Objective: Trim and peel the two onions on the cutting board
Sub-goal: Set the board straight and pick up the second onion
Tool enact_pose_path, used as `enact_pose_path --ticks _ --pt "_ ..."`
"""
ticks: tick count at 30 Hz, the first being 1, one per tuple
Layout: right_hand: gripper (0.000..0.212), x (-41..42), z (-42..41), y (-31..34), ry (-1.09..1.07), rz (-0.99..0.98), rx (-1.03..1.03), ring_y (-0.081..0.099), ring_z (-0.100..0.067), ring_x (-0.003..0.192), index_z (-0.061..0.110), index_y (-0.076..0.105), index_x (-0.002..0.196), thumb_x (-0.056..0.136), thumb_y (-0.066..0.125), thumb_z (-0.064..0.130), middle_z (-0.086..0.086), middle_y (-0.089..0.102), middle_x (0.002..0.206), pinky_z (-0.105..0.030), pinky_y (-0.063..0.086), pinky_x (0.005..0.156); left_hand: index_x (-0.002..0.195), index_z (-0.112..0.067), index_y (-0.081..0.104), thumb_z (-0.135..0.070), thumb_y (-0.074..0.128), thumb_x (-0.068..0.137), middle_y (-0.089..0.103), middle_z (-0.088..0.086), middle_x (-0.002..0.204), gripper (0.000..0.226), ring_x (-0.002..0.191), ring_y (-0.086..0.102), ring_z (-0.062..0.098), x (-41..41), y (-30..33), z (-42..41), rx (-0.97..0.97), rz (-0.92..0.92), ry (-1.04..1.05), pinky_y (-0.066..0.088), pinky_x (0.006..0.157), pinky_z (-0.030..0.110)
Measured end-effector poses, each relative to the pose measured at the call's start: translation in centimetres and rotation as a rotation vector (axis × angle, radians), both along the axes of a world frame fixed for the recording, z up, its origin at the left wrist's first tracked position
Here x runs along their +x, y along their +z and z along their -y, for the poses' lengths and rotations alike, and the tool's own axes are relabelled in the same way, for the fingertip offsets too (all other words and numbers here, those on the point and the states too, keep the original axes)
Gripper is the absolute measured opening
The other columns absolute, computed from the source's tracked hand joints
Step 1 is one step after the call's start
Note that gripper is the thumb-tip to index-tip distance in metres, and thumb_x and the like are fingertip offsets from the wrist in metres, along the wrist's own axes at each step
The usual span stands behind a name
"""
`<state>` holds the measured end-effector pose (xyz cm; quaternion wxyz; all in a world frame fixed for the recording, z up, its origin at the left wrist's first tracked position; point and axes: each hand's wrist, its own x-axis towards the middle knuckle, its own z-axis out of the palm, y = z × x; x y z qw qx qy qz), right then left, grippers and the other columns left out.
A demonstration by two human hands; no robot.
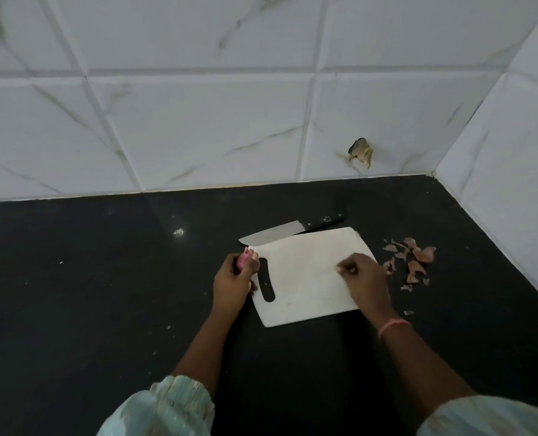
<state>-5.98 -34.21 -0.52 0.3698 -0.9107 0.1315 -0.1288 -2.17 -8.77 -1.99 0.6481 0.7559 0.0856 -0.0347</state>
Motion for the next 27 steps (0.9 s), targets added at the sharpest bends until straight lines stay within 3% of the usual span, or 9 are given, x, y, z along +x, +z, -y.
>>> enact_pose_path --ticks 3,6,8,10,13,16,20,23,27 --pt "0.010 -2.5 5.2 -0.7 -0.169 0.010 -0.163 0.060 -0.021 0.094 0.012 0.072 0.095 0.086 0.069 0.007 -0.006 0.067 0.099 -0.033 0.047 0.084 0.104 -0.022 0.064 -0.041 0.066 0.093 0.070 0.002 0.099 0.022 0.070 0.067 0.015 0.3 0.1 0.4 -0.107 -0.055 0.093 0.056 0.060 0.027" --pt "0.027 -4.0 7.9 -1.4 -0.290 0.008 -0.286 0.056 -0.032 0.108 0.004 0.067 0.115 0.089 0.061 0.002 -0.017 0.063 0.119 -0.045 0.047 0.093 0.108 -0.028 0.059 -0.045 0.077 0.083 0.067 -0.004 0.100 0.035 0.080 0.068 0.018 0.3 0.0 2.0 -0.092 -0.012 0.147 0.059 0.068 0.036" --pt "0.033 -4.4 8.6 -1.4 -0.334 0.020 -0.264 0.056 -0.032 0.106 0.002 0.062 0.122 0.089 0.057 -0.002 -0.019 0.060 0.120 -0.043 0.048 0.091 0.107 -0.033 0.058 -0.043 0.083 0.077 0.066 -0.011 0.100 0.041 0.086 0.068 0.016 0.3 0.1 3.6 -0.019 0.024 0.077 0.059 0.072 0.037" --pt "0.033 -4.5 8.8 -1.2 -0.417 0.034 -0.165 0.056 -0.030 0.105 0.002 0.061 0.121 0.089 0.057 -0.004 -0.018 0.056 0.121 -0.036 0.046 0.090 0.104 -0.034 0.059 -0.036 0.087 0.074 0.066 -0.014 0.100 0.042 0.084 0.065 0.009 0.3 0.3 5.1 0.061 0.060 -0.032 0.056 0.071 0.028" --pt "0.030 -4.0 8.9 -1.0 -0.478 0.046 -0.126 0.052 -0.031 0.116 0.003 0.060 0.119 0.089 0.059 -0.001 -0.016 0.051 0.127 -0.039 0.044 0.098 0.108 -0.038 0.059 -0.037 0.088 0.072 0.066 -0.013 0.105 0.046 0.076 0.060 0.005 0.4 0.2 6.5 0.163 0.067 -0.132 0.047 0.067 0.019" --pt "0.030 -3.3 8.0 -0.7 -0.476 0.070 -0.148 0.051 -0.028 0.120 0.005 0.061 0.121 0.091 0.059 0.005 -0.014 0.053 0.129 -0.039 0.044 0.100 0.115 -0.039 0.057 -0.040 0.086 0.074 0.063 -0.013 0.109 0.049 0.086 0.057 -0.001 0.4 -0.1 7.1 0.230 0.060 -0.174 0.041 0.069 0.015" --pt "0.027 -2.0 3.5 -0.3 -0.176 0.118 -0.048 0.055 -0.013 0.109 0.021 0.060 0.121 0.095 0.059 0.021 0.001 0.056 0.122 -0.028 0.046 0.090 0.124 -0.036 0.056 -0.038 0.085 0.075 0.064 -0.019 0.107 0.056 0.096 0.047 -0.017 0.1 -0.2 7.4 0.308 0.088 -0.229 0.044 0.076 0.018" --pt "0.042 -0.3 -1.0 -0.4 0.128 0.004 0.133 0.054 -0.002 0.101 0.029 0.054 0.132 0.092 0.065 0.030 0.015 0.055 0.123 -0.016 0.043 0.078 0.122 -0.039 0.054 -0.036 0.084 0.076 0.064 -0.019 0.100 0.055 0.091 0.045 -0.022 0.1 -0.1 7.5 0.355 0.082 -0.236 0.041 0.068 0.019" --pt "0.050 2.0 -4.8 -0.8 0.294 -0.157 0.183 0.053 -0.008 0.113 0.030 0.049 0.136 0.089 0.066 0.034 0.012 0.055 0.126 -0.030 0.049 0.096 0.129 -0.034 0.052 -0.017 0.064 0.087 0.066 -0.019 0.107 0.047 0.084 0.058 -0.003 -0.3 0.2 7.6 0.419 0.120 -0.248 0.042 0.066 0.025"
